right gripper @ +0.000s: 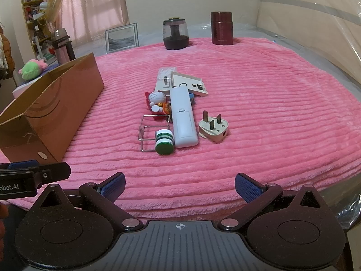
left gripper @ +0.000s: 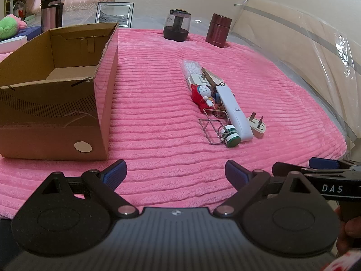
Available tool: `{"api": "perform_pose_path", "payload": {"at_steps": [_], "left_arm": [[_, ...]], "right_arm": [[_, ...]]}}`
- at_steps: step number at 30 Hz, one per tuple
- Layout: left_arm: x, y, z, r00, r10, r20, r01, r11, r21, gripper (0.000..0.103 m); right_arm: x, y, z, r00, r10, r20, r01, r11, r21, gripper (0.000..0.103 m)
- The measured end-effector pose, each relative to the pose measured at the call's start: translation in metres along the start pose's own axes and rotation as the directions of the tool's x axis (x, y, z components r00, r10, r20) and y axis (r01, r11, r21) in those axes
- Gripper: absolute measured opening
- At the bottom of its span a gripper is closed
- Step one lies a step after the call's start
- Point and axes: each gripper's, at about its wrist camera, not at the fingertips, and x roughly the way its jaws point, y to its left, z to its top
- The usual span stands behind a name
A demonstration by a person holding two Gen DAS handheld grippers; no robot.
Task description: Organize rigid objects
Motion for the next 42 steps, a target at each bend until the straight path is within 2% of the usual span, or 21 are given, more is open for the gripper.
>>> {"api": "perform_pose_path", "payload": {"at_steps": [13,22,32,34,36,42], "left_arm": [[0.007,-0.003,0.002,1.0,-0.011,-0.003,0.011,1.0,0.008,0.09],[0.033,-0.007,0.008,0.999,-0.039,-0.019,0.04,0.999,0.034,0.09],[0.083,-0.038,0.019,0.999,-0.049,-0.001,0.048,0.987,0.152,0.089],[0.094,-0.044,0.022,0.998,-0.06,0.002,0.058,0.982,0.182,0.086],[0.103,-0.049,0.025,0.998,-0.062,0.009,0.059,0.976,0.211,0.085],[0.129,-0.058,0.035,0.997,-0.078,0.008,0.074,0.969,0.238,0.081]], "right_arm": [[0.003,-0.007,0.0,1.0,-0.007,0.003,0.007,1.0,0.014,0.101],[0.015,-0.022,0.003,1.0,-0.017,0.007,0.017,0.999,0.037,0.101],[0.042,-0.052,0.015,0.999,-0.038,0.035,0.036,0.998,0.05,0.1],[0.047,-0.058,0.017,0.999,-0.037,0.036,0.035,0.998,0.052,0.099],[0.052,-0.063,0.019,0.999,-0.035,0.035,0.033,0.998,0.053,0.093],[0.068,-0.075,0.024,0.999,-0.038,0.026,0.036,0.997,0.065,0.091]]}}
